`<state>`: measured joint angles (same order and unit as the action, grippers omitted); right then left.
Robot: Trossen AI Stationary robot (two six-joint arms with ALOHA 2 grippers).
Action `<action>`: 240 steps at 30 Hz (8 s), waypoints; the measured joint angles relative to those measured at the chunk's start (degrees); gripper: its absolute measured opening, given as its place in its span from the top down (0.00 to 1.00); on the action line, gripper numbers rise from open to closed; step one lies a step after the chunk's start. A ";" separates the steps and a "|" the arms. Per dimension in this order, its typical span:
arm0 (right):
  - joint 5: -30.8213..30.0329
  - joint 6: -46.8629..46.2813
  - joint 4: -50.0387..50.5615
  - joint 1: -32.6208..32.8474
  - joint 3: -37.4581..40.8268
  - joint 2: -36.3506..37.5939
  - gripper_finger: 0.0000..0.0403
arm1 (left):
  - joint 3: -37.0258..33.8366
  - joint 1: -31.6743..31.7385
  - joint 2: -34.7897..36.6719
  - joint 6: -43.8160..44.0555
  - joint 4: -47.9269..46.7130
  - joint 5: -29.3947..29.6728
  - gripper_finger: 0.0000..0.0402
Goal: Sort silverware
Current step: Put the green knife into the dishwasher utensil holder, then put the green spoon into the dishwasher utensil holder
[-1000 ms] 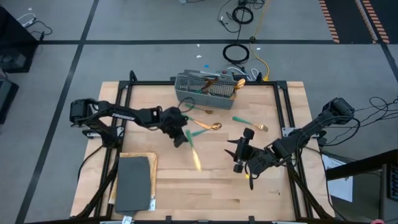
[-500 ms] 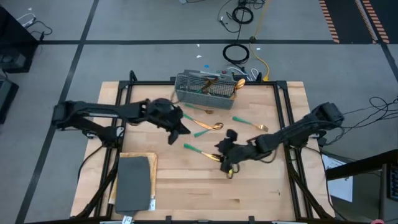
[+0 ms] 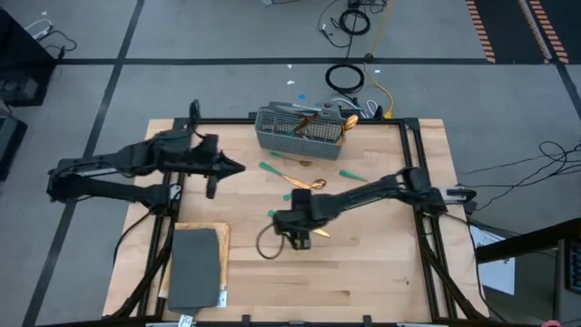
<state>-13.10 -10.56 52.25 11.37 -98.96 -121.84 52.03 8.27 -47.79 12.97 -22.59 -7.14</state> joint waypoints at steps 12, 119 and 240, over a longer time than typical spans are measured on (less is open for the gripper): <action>6.39 0.32 0.91 -5.38 -5.56 -10.25 0.39 | 0.00 0.00 9.88 -2.90 -9.76 0.13 0.96; 8.94 4.91 -2.82 -10.85 -3.56 -8.95 1.00 | -0.07 0.07 13.60 -10.49 -21.09 1.87 0.96; 10.27 26.79 -3.02 -22.26 14.36 9.94 0.68 | -5.65 0.06 19.59 -10.25 -21.44 12.07 0.96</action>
<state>-2.83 16.23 49.23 -10.90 -84.60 -111.90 46.38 8.33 -28.21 2.72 -44.04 4.93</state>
